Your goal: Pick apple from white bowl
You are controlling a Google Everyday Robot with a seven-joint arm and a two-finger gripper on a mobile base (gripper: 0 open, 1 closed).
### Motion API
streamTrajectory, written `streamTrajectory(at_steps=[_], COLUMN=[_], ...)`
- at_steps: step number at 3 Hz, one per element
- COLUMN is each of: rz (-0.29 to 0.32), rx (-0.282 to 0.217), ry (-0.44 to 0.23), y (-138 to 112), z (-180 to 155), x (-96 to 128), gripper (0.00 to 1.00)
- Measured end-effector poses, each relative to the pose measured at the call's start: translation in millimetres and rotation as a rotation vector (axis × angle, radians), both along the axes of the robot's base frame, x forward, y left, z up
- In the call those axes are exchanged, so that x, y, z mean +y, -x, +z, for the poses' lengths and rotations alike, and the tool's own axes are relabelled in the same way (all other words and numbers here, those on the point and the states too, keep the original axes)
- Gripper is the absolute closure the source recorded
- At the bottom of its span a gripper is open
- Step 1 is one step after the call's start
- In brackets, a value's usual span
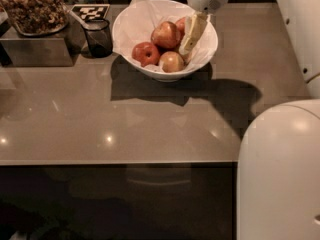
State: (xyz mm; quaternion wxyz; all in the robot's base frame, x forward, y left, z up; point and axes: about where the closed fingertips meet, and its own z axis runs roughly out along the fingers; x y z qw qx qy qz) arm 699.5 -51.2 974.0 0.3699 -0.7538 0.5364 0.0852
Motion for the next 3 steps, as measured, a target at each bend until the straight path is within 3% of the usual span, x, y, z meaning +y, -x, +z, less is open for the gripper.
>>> streamTrajectory(at_steps=[1, 3], rz=[-0.023, -0.056], rx=[-0.013, 0.001], ry=[0.045, 0.033], y=[-14.8, -20.4], z=[-7.6, -16.0], x=[-3.5, -3.0], gripper=[0.00, 0.00])
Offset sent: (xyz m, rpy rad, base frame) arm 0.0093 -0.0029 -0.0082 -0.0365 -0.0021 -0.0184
